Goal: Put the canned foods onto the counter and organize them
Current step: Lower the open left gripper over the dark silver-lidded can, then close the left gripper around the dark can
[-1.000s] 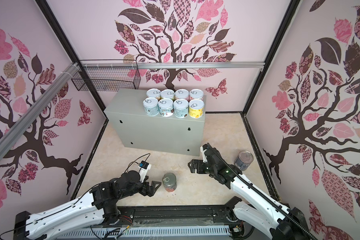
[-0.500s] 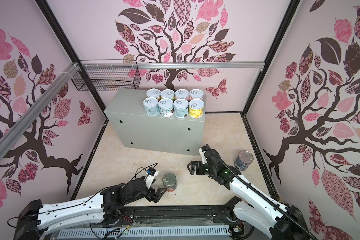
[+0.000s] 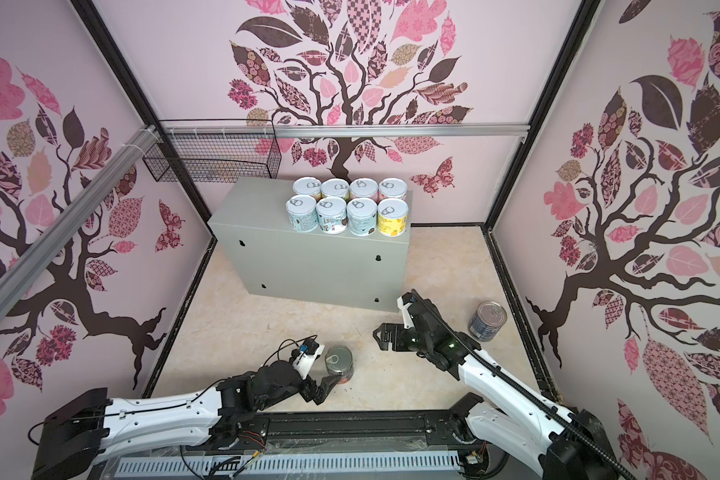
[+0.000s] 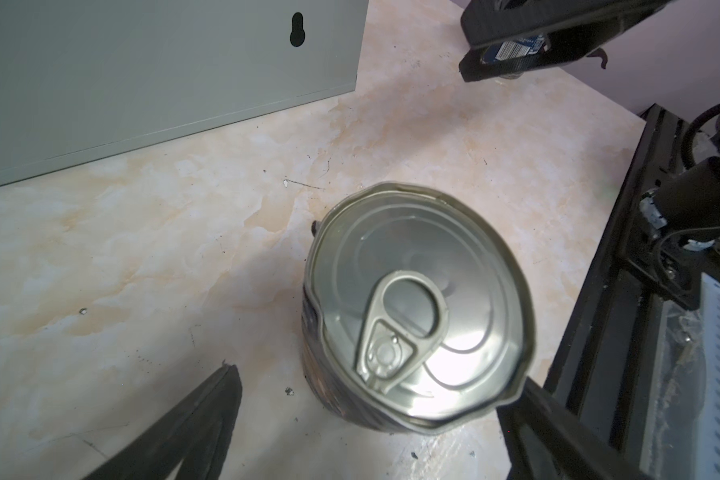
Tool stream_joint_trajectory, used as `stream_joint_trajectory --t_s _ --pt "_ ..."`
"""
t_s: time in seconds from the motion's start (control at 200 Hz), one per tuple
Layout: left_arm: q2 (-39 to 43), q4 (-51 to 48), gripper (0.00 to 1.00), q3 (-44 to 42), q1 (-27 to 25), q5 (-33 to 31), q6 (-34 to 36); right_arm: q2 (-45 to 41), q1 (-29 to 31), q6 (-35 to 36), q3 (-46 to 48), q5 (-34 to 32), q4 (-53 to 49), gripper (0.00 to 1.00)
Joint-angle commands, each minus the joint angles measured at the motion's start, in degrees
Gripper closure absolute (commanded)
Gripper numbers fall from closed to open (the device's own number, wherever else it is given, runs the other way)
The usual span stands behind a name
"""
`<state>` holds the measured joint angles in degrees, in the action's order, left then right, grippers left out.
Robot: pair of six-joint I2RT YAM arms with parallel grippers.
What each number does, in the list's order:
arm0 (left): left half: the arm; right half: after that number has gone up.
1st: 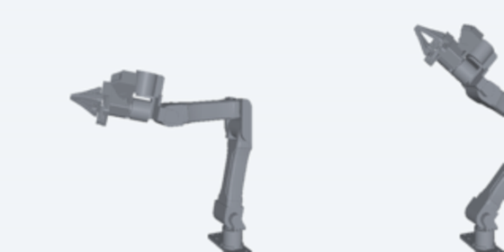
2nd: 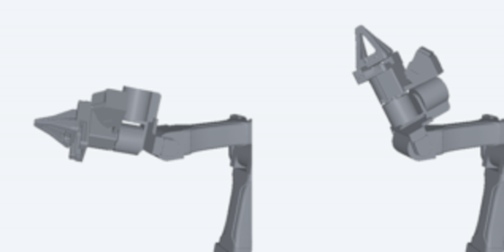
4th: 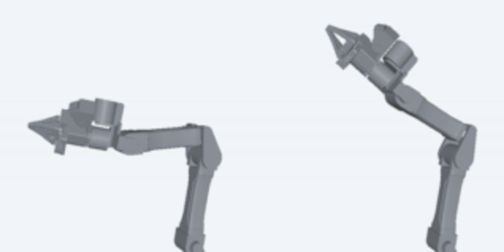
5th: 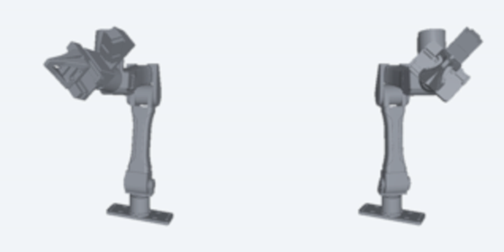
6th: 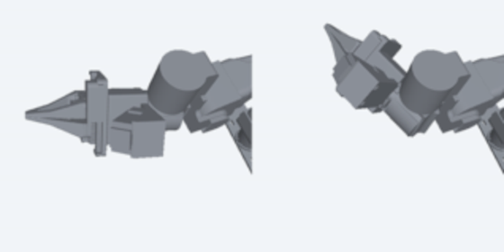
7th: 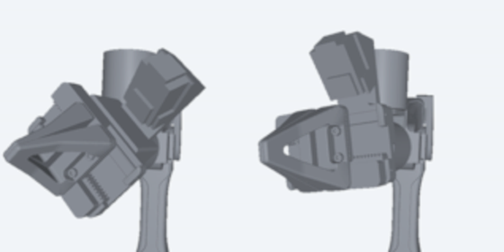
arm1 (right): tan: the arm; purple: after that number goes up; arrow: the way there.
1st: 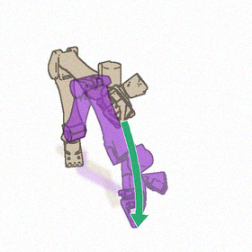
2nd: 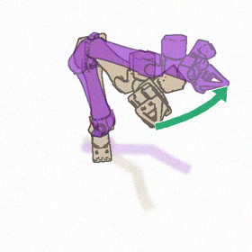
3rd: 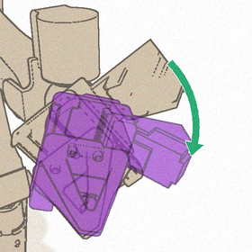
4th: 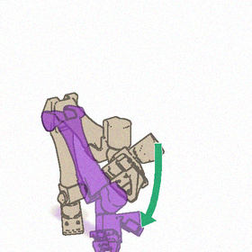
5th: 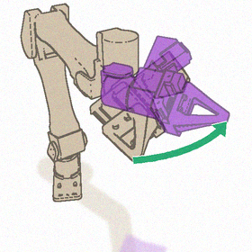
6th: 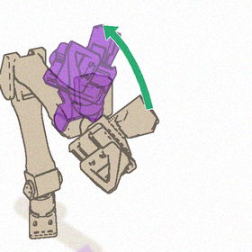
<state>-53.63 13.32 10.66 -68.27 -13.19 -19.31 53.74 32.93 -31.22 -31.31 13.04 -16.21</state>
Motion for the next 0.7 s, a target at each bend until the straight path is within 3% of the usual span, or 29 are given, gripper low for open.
stream_joint_trajectory --t_s 0.0,0.295,0.695 --pt "-2.3 10.2 0.02 -2.5 0.0 -1.8 2.5 0.4 0.2 0.7 0.0 1.0 0.9 0.00" --pt "-13.0 22.0 0.02 -3.7 -0.1 -4.7 3.2 0.9 0.3 0.7 1.5 3.5 5.2 0.00" --pt "-40.4 48.6 0.02 -0.3 -0.4 -7.6 6.7 -2.8 0.2 0.2 5.7 5.9 7.5 0.00"
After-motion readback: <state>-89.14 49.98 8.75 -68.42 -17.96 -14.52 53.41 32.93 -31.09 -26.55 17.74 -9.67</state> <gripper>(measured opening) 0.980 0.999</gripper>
